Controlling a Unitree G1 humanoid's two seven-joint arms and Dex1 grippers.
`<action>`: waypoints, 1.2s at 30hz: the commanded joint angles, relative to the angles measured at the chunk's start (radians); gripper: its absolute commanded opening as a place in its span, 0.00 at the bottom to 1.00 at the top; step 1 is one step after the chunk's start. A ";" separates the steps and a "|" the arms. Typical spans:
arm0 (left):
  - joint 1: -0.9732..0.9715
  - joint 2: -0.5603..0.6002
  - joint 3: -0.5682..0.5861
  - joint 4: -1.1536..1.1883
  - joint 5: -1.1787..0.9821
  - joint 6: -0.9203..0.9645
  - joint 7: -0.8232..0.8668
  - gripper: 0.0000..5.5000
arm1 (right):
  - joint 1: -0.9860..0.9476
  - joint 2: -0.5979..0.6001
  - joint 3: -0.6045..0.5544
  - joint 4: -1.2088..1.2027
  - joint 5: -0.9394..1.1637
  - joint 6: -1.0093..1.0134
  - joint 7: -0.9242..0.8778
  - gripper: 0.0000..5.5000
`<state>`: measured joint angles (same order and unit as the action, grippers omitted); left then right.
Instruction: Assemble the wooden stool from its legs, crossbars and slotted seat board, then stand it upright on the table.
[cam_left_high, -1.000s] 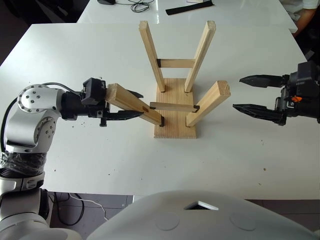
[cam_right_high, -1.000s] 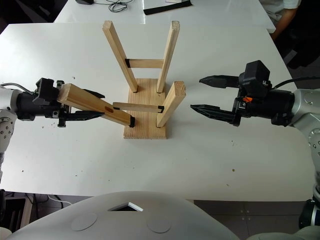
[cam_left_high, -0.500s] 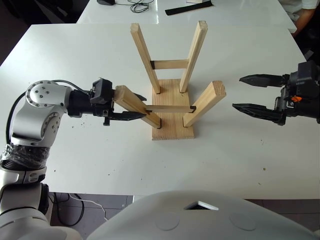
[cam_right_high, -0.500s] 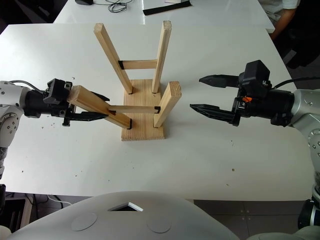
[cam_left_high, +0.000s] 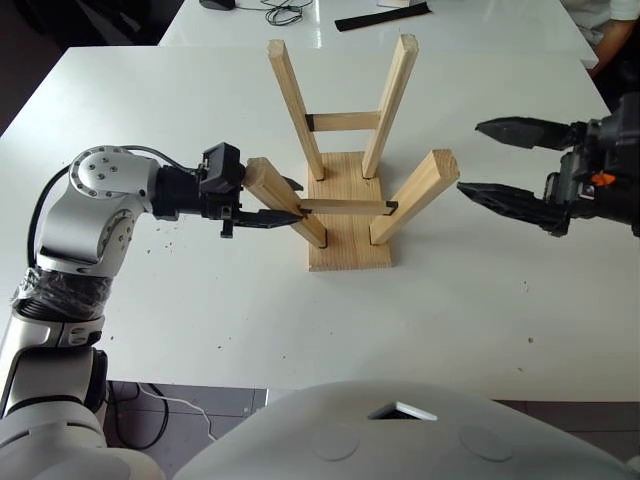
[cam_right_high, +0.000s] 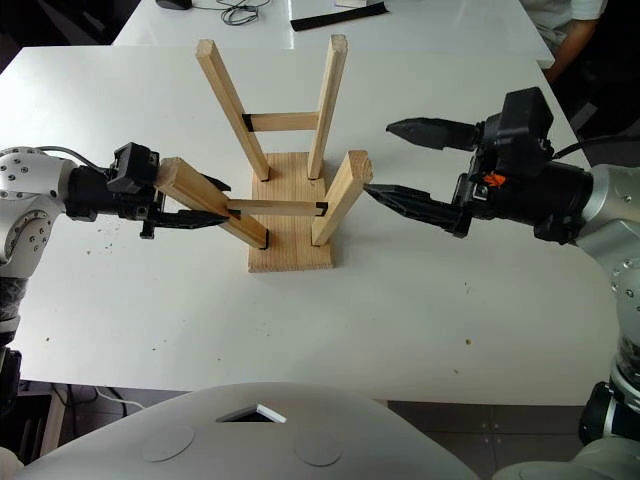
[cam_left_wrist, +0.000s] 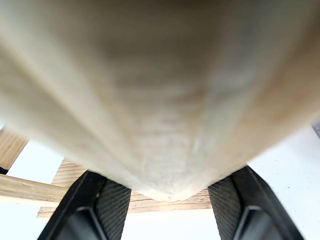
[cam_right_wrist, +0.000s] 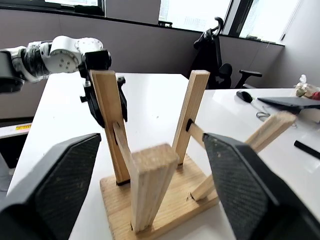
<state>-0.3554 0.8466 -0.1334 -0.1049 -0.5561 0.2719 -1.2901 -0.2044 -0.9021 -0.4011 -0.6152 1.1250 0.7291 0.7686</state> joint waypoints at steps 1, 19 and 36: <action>0.017 -0.021 -0.065 -0.013 0.109 0.089 0.092 0.37 | -0.118 0.040 -0.016 -0.042 0.200 0.002 -0.218 0.68; -0.023 -0.095 -0.117 -0.156 0.074 0.241 0.192 0.37 | -0.223 0.392 0.547 -0.139 0.011 0.001 -0.756 0.60; -0.106 -0.106 -0.160 -0.120 0.109 0.252 0.154 0.37 | 0.093 0.417 0.840 0.019 -0.641 -0.066 -0.659 0.60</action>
<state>-0.4542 0.7415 -0.2330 -0.2389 -0.4911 0.4845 -1.1043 -0.1677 -0.4911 0.4298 -0.6407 0.4877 0.6048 0.0815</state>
